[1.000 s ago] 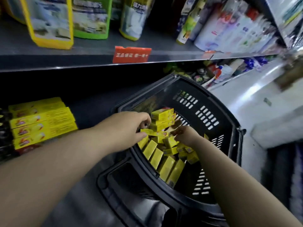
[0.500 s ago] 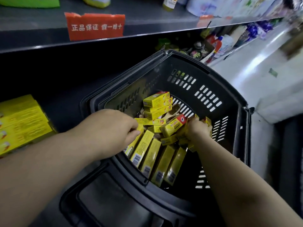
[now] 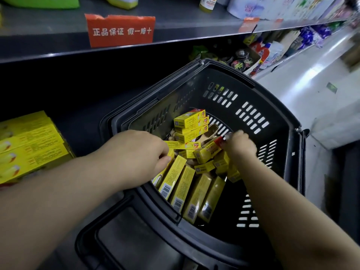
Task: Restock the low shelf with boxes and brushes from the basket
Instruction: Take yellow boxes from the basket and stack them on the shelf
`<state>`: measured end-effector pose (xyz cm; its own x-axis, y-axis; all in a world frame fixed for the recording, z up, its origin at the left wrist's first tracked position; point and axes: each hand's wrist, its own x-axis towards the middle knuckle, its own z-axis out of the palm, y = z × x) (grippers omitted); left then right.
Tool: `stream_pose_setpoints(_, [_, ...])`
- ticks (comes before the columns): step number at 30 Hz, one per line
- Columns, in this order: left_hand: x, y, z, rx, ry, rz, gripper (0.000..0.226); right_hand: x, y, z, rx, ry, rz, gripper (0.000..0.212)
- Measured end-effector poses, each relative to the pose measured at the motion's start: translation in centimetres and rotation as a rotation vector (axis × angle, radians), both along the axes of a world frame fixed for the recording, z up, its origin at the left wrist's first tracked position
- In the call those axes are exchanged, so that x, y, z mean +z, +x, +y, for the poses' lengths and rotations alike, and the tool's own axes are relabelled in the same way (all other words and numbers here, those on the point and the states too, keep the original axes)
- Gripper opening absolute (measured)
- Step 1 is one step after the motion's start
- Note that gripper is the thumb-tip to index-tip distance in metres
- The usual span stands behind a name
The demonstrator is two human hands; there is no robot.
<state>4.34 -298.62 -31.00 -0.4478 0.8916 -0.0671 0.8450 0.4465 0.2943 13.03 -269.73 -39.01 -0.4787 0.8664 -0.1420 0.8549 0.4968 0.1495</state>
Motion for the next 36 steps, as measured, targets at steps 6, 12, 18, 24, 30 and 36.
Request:
stream_pose_setpoints(6, [0.8, 0.1, 1.1, 0.205, 0.238, -0.354, 0.043, 8.0, -1.0, -6.4, 0.248, -0.408, 0.812, 0.050])
stream_pose_setpoints(12, [1.4, -0.2, 2.4, 0.495, 0.494, -1.303, 0.051, 6.4, 2.0, -13.3, 0.281, -0.611, 1.054, 0.057])
stream_pose_setpoints(18, [-0.1, 0.4, 4.8, 0.628, 0.634, -1.558, 0.011, 4.6, 2.6, -15.7, 0.416, -0.723, 1.099, 0.059])
stream_pose_setpoints(24, [-2.3, -0.6, 6.7, 0.740, 0.584, -1.346, 0.016, 3.8, 1.5, -11.8, 0.241, -0.851, 1.073, 0.028])
stream_pose_setpoints(30, [-3.0, -0.7, 6.8, 0.699, 0.595, -1.401, 0.032, -2.0, -1.8, -3.0, -0.139, -0.529, 0.286, 0.031])
stream_pose_setpoints(36, [-3.1, -0.6, 6.8, 0.684, 0.572, -1.434, 0.021, -6.8, -2.5, -1.4, -0.239, -0.637, 0.327, 0.088])
